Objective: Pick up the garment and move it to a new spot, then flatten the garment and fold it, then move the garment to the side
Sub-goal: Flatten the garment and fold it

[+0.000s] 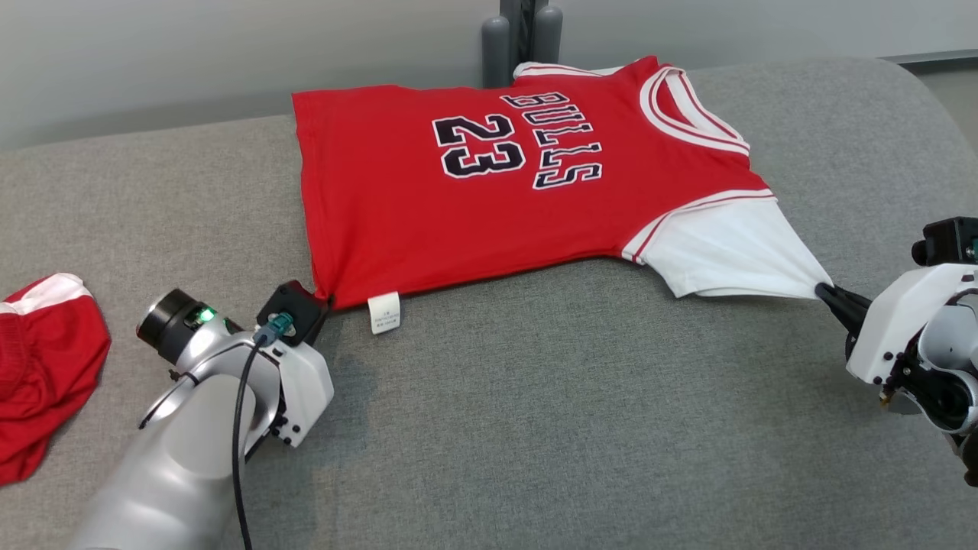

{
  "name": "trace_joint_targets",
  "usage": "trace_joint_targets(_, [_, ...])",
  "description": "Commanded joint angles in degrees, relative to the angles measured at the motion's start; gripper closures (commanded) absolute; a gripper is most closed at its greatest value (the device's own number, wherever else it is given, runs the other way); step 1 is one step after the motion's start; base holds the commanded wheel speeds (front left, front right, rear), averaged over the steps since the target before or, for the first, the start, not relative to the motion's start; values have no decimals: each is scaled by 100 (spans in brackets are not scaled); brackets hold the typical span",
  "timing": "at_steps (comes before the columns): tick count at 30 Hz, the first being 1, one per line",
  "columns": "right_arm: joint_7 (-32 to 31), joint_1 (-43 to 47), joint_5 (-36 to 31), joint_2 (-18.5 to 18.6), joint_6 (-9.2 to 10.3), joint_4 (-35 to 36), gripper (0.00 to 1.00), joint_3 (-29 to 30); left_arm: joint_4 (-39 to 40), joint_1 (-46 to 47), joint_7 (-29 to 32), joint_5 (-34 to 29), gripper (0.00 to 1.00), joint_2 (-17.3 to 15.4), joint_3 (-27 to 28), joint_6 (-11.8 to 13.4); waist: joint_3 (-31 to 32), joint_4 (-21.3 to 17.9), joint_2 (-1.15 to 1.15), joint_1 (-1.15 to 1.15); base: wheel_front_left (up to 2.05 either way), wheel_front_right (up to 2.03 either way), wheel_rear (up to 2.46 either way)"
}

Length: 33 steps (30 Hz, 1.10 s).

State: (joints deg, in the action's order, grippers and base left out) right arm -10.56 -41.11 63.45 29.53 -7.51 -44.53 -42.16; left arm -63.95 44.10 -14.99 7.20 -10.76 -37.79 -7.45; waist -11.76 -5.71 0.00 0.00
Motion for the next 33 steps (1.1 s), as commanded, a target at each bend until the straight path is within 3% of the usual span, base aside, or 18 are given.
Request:
trace_joint_targets(1, [-102, 121, 86, 141, 3, 40, 100, -31, -85, -96, -7, 35, 100, -39, -72, 1, 82, 5, 0, 0, 0, 0, 0])
trace_joint_targets(8, [-825, 406, 547, 534, 3, 480, 100, -236, -296, -333, 115, 220, 100, 8, -586, 1, 355, 55, 0, 0, 0, 0, 0])
trace_joint_targets(22, [-1844, 935, 1183, 1090, 3, 1143, 100, -249, 70, -761, 203, 901, 100, -306, -1477, 1, 614, 132, 0, 0, 0, 0, 0])
trace_joint_targets(23, [-2046, 1066, 1285, 1217, 3, 1295, 100, -228, 312, -875, 326, 1117, 100, -451, -1782, 1, 662, 157, 0, 0, 0, 0, 0])
trace_joint_targets(33, [-2493, 1570, 1494, 1684, 3, 1824, 100, -106, 1351, -1197, 758, 1815, 100, -1165, -2493, 2, 806, 238, 0, 0, 0, 0, 0])
